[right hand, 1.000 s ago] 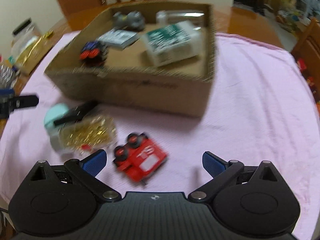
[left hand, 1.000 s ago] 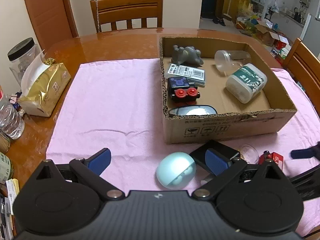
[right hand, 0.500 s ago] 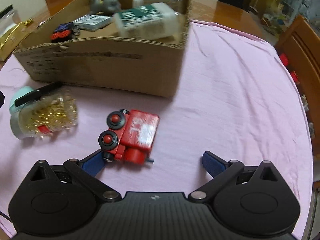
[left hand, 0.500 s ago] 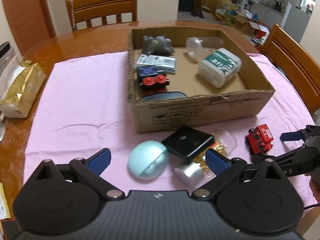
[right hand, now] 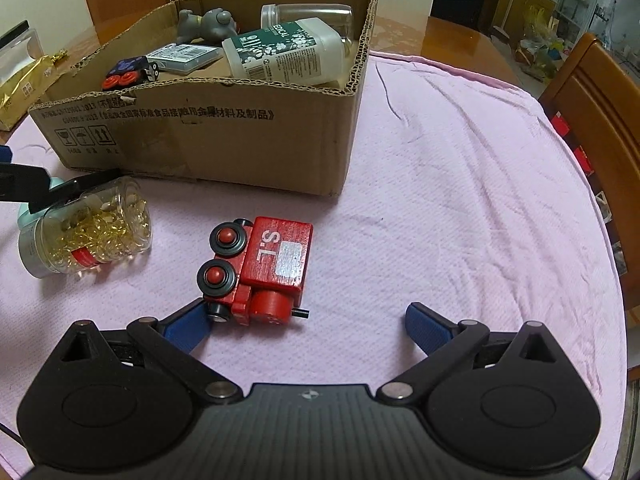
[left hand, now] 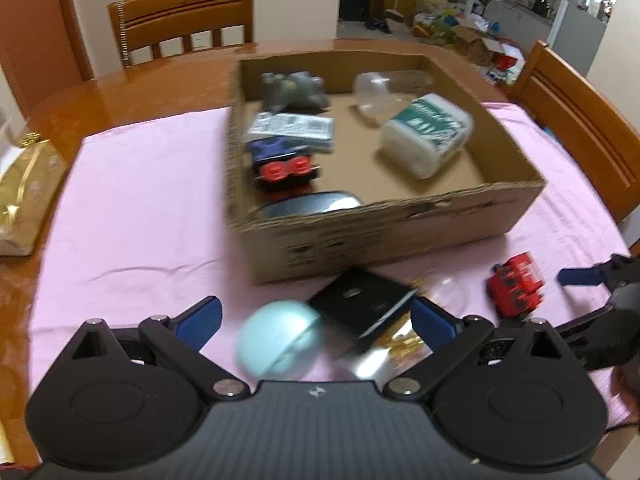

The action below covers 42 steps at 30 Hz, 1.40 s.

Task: Organize rigid objects
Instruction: 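Grasp the teal egg case with the left gripper while the right gripper grasps the red train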

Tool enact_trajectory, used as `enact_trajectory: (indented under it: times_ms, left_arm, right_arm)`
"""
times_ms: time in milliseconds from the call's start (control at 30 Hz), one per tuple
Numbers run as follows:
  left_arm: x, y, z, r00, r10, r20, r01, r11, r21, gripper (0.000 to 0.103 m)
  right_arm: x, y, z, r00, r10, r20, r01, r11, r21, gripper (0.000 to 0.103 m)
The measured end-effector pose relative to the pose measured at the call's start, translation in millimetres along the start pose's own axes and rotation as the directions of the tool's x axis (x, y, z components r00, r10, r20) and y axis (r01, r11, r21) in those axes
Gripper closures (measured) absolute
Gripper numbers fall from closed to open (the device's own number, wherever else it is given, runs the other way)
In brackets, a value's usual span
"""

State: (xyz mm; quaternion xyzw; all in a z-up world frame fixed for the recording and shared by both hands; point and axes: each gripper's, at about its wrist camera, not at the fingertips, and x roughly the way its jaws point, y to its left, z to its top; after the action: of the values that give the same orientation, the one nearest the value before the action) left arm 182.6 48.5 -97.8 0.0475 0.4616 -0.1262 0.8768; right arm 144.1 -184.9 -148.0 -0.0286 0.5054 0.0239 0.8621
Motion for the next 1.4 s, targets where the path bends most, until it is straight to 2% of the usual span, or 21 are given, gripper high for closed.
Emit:
enact_trajectory:
  times_ms: [133,300,467,633,733,800,967,1267,1400]
  left_arm:
    - [-2,20,-12,0.999,0.027,-0.031,-0.026,0.999,0.028,0.003]
    - [14,31,-29,0.996,0.071,-0.06,-0.066,0.994,0.089,0.003]
    - [35,30,-33,0.994,0.074,-0.081,-0.063,0.99,0.122,0.005]
    - [45,28,-26,0.998,0.048,-0.044,-0.04,0.985,0.169,0.005]
    - [48,26,-20,0.999,0.036,-0.022,-0.031,0.982,0.187,0.013]
    - [49,25,-17,1.0,0.018,-0.022,-0.014,0.984,0.177,0.026]
    - [45,18,-18,0.999,-0.003,-0.037,0.007,0.994,0.113,0.05]
    - [43,19,-21,0.999,0.017,-0.03,-0.015,0.999,0.052,0.05]
    - [43,18,-21,0.999,0.022,-0.032,-0.021,0.999,0.045,0.05]
  right_arm:
    - [1,0,0,1.0,0.001,0.004,-0.001,1.0,-0.001,0.0]
    - [1,0,1,1.0,0.003,0.001,-0.003,1.0,-0.004,0.0]
    - [1,0,1,1.0,0.003,0.002,-0.003,1.0,-0.007,0.0]
    - [1,0,0,1.0,0.002,0.007,-0.002,1.0,-0.005,0.0]
    - [1,0,0,1.0,0.002,0.008,-0.002,1.0,-0.005,0.0]
    - [1,0,0,1.0,0.002,0.008,-0.002,1.0,-0.004,0.0]
    - [1,1,1,1.0,-0.003,0.005,0.003,1.0,0.003,0.0]
    - [3,15,6,1.0,0.016,0.006,-0.016,1.0,-0.02,0.0]
    - [0,26,8,0.999,0.035,0.033,-0.033,0.998,-0.055,0.012]
